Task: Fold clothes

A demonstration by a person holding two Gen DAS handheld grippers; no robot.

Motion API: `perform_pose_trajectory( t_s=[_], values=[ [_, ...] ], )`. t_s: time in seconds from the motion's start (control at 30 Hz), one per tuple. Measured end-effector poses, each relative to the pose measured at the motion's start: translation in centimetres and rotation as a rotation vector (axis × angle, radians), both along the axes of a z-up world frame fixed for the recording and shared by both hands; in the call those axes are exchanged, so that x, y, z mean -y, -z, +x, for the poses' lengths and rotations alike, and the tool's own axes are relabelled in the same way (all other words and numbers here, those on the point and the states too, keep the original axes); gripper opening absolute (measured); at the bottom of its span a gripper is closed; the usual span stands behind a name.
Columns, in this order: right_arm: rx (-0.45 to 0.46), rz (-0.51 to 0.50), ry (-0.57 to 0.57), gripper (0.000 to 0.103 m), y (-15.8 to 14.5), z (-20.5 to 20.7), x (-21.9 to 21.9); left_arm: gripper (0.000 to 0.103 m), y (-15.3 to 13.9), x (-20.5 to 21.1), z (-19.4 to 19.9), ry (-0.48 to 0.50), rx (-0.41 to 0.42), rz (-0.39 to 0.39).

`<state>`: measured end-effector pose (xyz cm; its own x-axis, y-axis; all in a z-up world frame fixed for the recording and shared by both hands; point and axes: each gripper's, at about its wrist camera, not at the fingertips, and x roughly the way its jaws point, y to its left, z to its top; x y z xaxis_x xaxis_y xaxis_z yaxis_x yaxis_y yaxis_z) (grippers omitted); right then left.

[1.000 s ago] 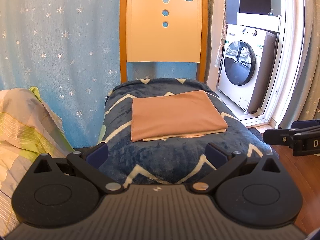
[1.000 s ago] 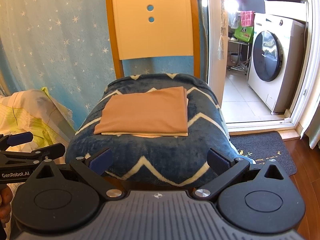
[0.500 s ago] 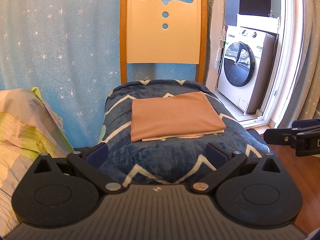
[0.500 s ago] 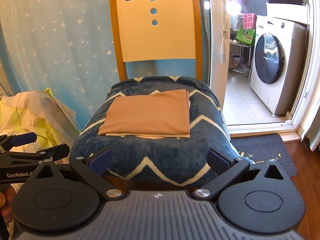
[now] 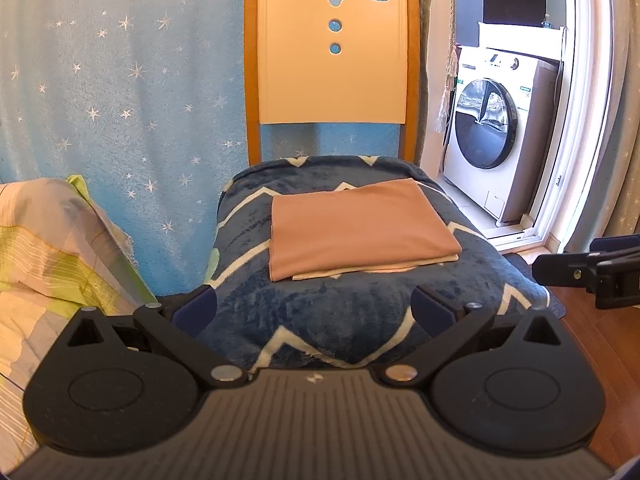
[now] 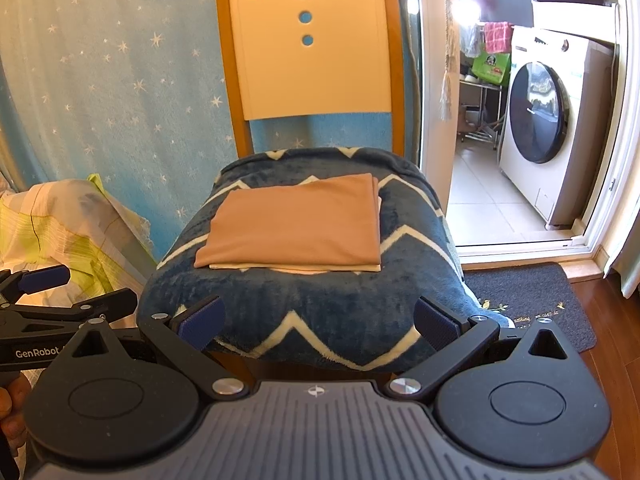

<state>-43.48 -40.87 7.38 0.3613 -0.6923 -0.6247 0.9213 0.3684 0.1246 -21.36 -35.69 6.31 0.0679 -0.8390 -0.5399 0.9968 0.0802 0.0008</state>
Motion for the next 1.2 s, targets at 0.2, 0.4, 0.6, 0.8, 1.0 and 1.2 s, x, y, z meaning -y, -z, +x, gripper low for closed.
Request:
perform_pose_trajectory(
  t_s=[0.2,0.4,0.6,0.8,1.0,1.2],
  values=[
    [-0.003,0.005,0.001,0.103,0.2,0.1,0.2,0.102,0.1,0.2,0.0,-0.003,0.002,0.005],
    [-0.007,0.012,0.004,0.103,0.4,0.3,0.5,0.102,0.2,0.5,0.2,0.002,0.003,0.008],
    [-0.008,0.019,0.003,0.103,0.6,0.4,0.8,0.102,0.3,0.6,0.2,0.002,0.005,0.014],
    [-0.008,0.020,0.000,0.103,0.6,0.4,1.0,0.102,0.3,0.7,0.2,0.001,0.008,0.015],
    [-0.009,0.022,0.002,0.103,0.7,0.4,1.1,0.102,0.5,1.2,0.1,0.003,0.005,0.017],
    [-0.008,0.028,-0.001,0.103,0.9,0.4,1.1,0.102,0.6,1.1,0.1,0.001,0.006,0.016]
  ],
)
